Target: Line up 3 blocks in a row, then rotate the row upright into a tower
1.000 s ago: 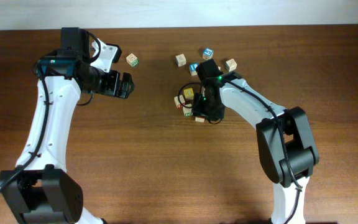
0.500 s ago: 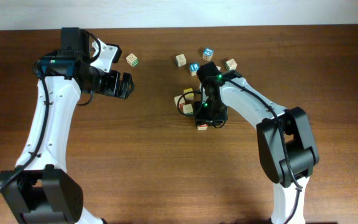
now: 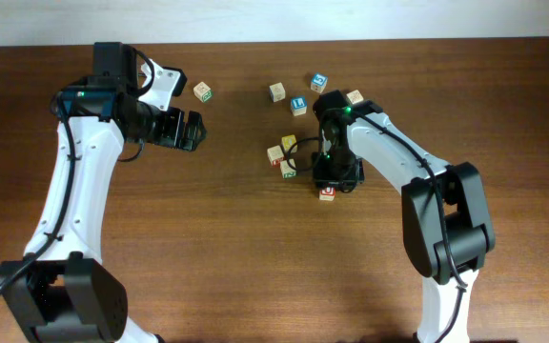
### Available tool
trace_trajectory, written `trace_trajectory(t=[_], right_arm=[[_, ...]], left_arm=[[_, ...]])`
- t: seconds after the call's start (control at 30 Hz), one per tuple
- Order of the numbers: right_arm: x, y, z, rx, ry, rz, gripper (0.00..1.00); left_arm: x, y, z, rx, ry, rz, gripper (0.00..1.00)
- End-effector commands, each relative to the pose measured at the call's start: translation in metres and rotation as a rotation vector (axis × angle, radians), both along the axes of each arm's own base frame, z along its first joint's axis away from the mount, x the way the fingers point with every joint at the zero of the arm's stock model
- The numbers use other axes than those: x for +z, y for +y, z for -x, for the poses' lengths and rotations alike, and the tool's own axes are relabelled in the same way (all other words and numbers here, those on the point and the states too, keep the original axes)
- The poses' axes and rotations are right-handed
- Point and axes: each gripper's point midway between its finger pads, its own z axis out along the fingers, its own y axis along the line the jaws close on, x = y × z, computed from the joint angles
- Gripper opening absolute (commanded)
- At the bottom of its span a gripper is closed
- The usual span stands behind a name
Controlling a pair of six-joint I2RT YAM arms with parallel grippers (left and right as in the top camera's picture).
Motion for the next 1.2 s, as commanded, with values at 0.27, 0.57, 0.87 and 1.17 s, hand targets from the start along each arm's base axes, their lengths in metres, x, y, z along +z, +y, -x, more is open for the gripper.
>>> trace_trajectory(t=[0.27, 0.57, 0.87, 1.17], right_arm=[[0.03, 0.006, -0.037, 0.082, -0.136, -0.056, 0.53], [0.037, 0.078, -0.054, 0.298, -0.314, -0.093, 0.57], [0.02, 0.086, -0.061, 0.319, -0.343, -0.054, 0.58], [0.008, 0.088, -0.06, 0.32, -0.323, -0.061, 0.5]], left_arm=[[0.008, -0.001, -0.003, -0.005, -0.022, 0.012, 0.99], [0.008, -0.001, -0.003, -0.005, -0.022, 0.012, 0.99], [0.008, -0.001, -0.003, -0.005, -0.022, 0.012, 0.99], [0.008, -0.001, -0.003, -0.005, -0.022, 0.012, 0.99]])
